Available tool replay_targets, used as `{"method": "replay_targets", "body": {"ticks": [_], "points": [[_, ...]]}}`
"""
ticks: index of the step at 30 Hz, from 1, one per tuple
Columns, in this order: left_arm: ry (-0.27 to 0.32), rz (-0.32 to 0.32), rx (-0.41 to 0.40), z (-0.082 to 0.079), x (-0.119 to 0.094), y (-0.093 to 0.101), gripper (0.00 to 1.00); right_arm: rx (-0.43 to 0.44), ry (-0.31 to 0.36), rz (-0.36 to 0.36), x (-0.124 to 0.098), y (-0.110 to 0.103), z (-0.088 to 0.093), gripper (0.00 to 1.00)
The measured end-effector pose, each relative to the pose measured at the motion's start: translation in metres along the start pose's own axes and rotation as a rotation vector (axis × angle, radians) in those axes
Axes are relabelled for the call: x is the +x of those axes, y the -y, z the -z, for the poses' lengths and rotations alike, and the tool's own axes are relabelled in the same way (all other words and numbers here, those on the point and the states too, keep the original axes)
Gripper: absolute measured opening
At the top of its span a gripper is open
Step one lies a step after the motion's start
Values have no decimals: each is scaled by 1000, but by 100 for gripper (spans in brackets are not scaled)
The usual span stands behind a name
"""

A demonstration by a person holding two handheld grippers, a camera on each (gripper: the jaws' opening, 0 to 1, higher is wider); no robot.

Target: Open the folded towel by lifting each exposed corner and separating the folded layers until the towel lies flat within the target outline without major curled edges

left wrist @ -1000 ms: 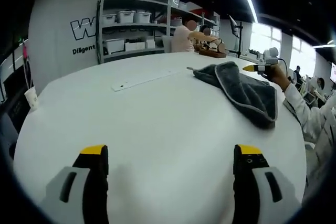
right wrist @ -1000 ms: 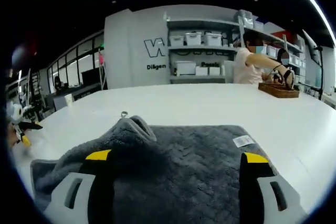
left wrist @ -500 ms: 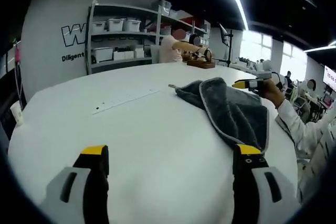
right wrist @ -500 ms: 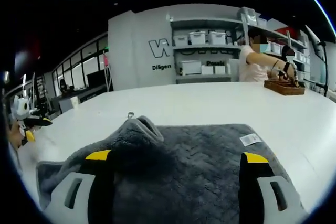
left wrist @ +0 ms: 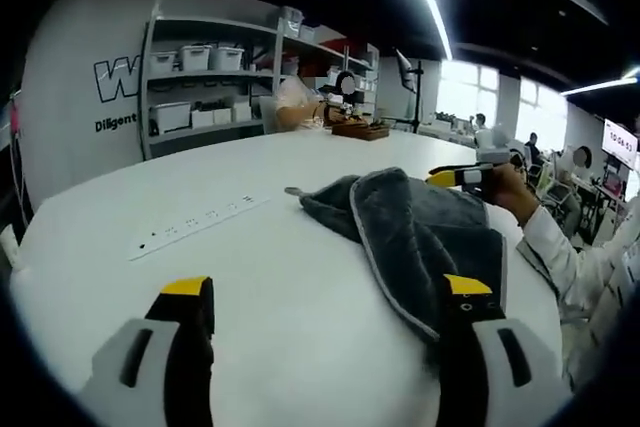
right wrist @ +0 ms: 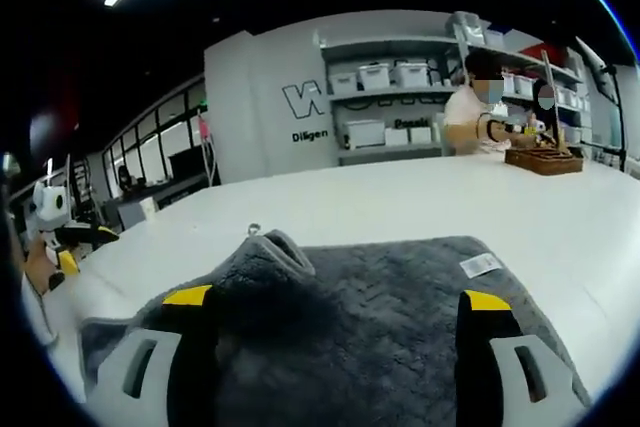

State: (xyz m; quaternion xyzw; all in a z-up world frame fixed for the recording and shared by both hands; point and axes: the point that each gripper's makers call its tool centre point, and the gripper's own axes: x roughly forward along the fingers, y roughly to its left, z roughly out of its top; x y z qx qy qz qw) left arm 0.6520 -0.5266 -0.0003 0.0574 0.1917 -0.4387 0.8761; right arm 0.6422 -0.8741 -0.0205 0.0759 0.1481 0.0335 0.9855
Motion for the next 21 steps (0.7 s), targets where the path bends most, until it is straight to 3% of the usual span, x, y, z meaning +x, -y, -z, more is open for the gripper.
{"method": "replay_targets", "body": {"ticks": [9,16,21], "points": [[31,59,-9,-14,31,19,81,18,-1,-9,2,0,2,99],[0,93,-11,-5,58,30,76,29,8,-11,2,1,-1,99],[-15,143,-23,-1,79,39,64,33,5,-12,2,1,0,99]]}}
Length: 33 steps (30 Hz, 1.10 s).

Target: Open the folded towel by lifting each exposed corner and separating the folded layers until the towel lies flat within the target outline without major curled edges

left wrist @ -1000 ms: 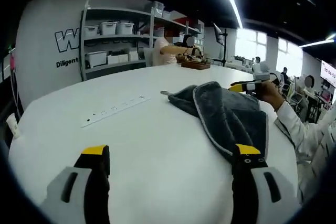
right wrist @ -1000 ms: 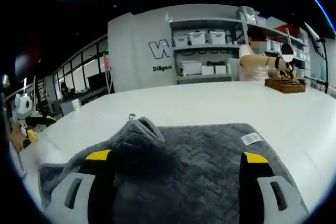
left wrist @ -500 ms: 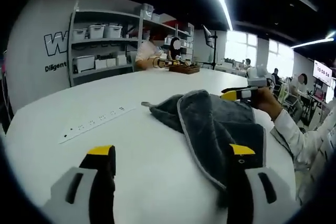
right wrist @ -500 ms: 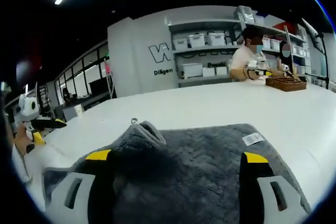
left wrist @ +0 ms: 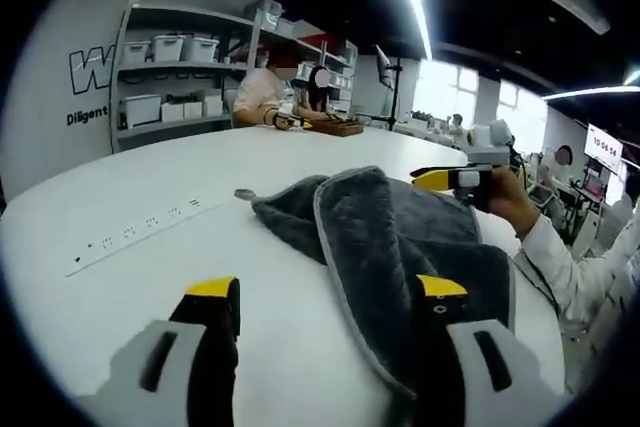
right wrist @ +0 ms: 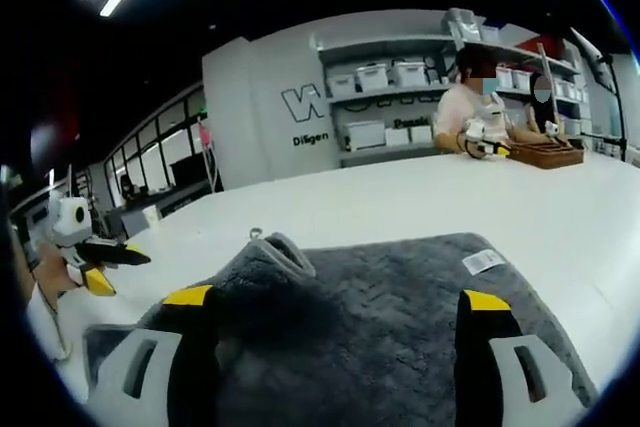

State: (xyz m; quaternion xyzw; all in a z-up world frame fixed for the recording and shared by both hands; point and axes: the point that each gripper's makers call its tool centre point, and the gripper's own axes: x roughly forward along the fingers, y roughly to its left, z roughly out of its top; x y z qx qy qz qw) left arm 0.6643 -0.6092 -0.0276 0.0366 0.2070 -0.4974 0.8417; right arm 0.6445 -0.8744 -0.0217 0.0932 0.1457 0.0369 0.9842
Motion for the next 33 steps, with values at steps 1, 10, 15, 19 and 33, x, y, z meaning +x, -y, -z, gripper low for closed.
{"method": "replay_targets", "body": {"ticks": [1,10,15,19,33], "points": [[-1,10,-9,0,5,1,62,0,0,0,0,0,0,99],[10,51,-78,3,40,3,46,5,2,-4,1,0,-1,98],[8,95,-135,8,52,7,38,8,1,-7,1,0,-1,98],[-12,117,-141,15,60,12,34,9,-1,-10,1,-1,-1,98],[-48,140,-138,27,66,16,12,13,-3,-14,1,-2,0,97]]}}
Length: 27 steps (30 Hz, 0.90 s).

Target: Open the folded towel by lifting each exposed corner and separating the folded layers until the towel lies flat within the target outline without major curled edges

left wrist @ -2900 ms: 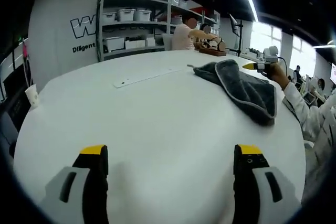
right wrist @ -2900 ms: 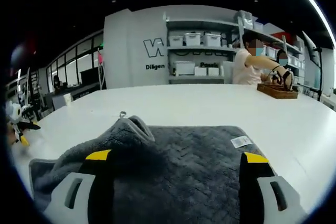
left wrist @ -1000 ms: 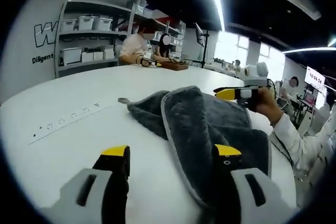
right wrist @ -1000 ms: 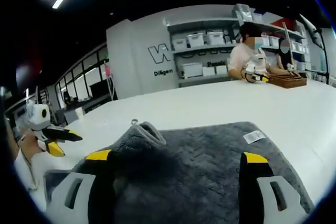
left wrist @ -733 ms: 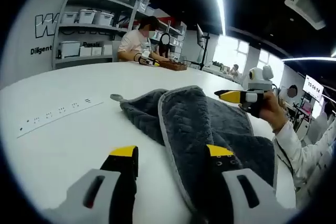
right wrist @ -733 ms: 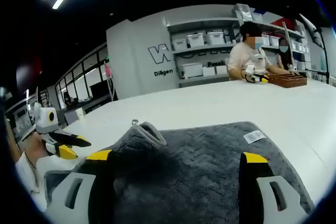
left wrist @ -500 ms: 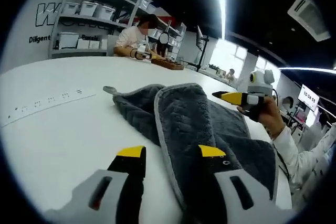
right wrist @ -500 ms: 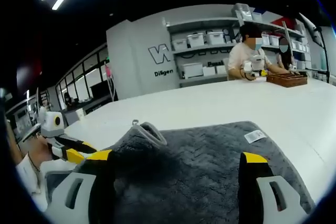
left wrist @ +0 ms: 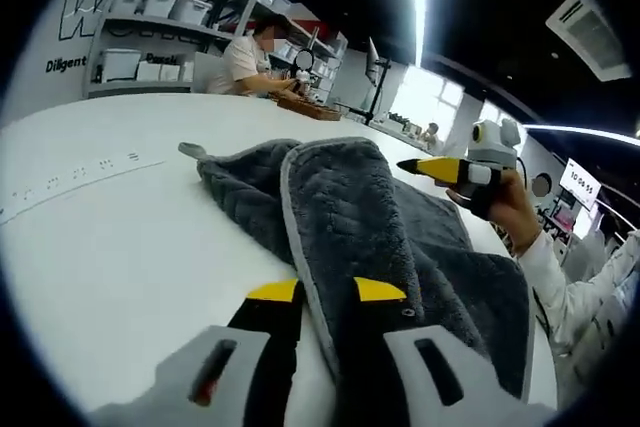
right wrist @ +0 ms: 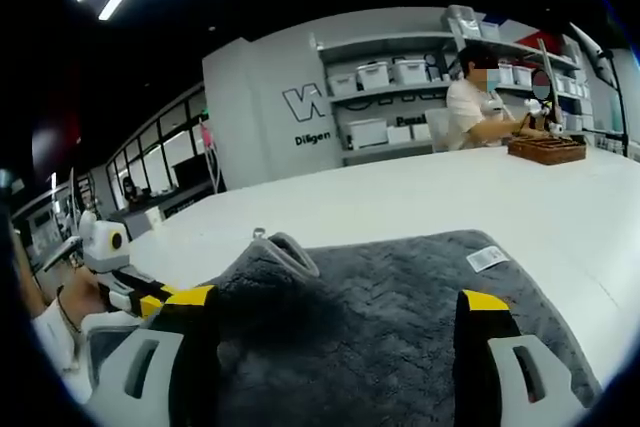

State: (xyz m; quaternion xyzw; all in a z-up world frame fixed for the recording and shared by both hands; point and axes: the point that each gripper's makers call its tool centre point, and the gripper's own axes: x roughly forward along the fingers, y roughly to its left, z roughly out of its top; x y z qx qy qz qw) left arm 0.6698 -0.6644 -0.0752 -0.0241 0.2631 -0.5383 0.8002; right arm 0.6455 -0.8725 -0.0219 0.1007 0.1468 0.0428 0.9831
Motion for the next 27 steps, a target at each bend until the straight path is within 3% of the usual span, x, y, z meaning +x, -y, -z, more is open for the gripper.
{"method": "replay_targets", "body": {"ticks": [2,10,19,27], "points": [[2,-10,5,1,0,-2,2,2,-1,0,0,0,0,97],[-20,-3,25,4,-2,1,1,7,0,0,0,1,0,96],[2,7,26,-3,-14,6,1,13,-4,1,0,1,2,96],[37,-21,23,-11,-32,-3,1,10,-13,0,1,0,4,96]]}}
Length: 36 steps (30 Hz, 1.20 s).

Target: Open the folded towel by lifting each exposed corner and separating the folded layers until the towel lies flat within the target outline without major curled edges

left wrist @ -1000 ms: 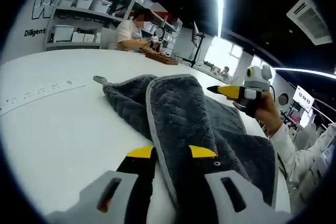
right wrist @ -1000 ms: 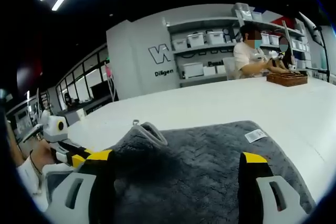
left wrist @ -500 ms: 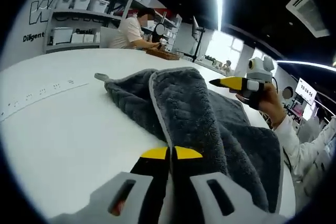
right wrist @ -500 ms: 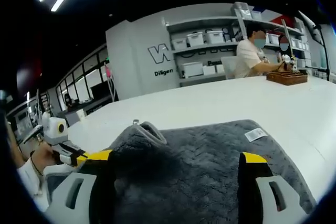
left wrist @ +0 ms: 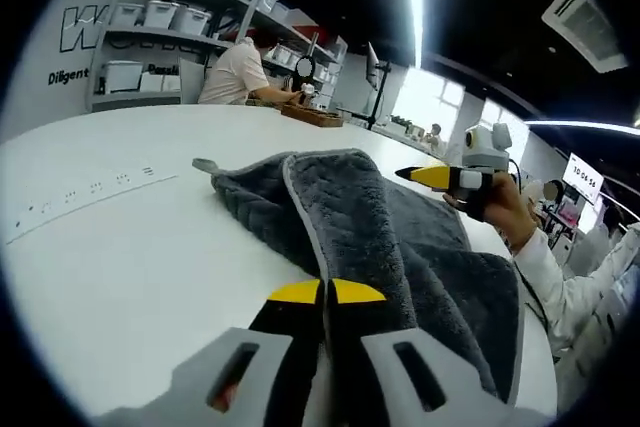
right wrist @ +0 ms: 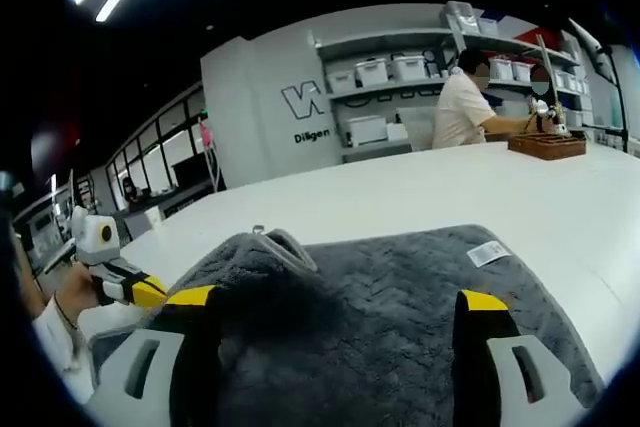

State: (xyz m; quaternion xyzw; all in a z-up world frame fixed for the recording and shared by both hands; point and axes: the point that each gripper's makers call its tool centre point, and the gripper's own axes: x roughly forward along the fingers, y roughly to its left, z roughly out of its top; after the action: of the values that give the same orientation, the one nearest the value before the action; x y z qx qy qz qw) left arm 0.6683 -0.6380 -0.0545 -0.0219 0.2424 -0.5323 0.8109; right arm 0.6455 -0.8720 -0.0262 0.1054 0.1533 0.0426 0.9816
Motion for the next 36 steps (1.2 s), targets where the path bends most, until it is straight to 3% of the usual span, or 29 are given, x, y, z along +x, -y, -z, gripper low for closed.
{"method": "replay_targets", "body": {"ticks": [10,36], "points": [[26,-39,-1,-3,-28,-14,0,-5,-7,2,1,-1,2,96],[-18,-135,-15,21,-75,-47,0,-25,-32,3,3,-4,7,96]]}}
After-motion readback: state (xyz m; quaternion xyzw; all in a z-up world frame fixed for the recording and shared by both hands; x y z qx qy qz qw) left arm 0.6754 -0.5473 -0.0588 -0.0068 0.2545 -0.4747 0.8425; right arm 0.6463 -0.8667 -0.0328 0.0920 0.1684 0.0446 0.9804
